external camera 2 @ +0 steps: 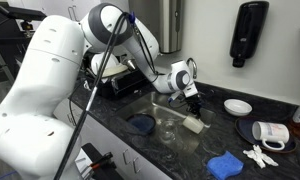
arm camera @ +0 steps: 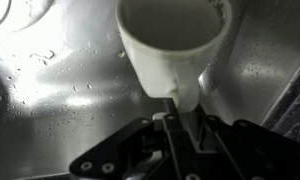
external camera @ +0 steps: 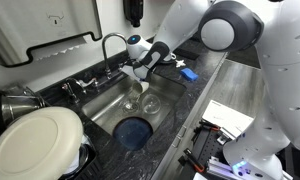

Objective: Pour the water out of the mug cup in the sink

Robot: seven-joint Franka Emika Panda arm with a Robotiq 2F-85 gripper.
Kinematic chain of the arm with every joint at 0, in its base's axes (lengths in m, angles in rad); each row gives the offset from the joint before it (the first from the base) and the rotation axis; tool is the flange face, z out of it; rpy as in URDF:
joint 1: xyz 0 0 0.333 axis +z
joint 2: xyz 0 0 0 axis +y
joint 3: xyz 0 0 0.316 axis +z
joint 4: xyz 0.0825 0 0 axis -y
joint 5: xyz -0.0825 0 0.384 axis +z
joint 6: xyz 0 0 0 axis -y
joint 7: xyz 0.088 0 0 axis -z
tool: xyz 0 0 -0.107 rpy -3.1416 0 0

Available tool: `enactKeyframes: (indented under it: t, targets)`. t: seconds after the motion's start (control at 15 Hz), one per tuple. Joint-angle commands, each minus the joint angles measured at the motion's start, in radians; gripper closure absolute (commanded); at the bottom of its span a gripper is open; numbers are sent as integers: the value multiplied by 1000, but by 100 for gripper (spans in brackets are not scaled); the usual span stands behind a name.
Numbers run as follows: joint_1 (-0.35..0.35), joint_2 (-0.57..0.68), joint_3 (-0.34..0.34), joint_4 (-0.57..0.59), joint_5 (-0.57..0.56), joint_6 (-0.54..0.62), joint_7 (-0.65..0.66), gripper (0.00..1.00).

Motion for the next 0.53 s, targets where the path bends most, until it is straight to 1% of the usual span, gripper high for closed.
enactKeyframes:
  t: [0.0, 0.2, 0.47]
  targets:
    - [72, -19, -67, -11, -132, 7, 172, 96]
    - [76, -23, -68, -10, -215, -6, 270, 96]
    - [58, -27, -51, -10, -281, -11, 349, 96]
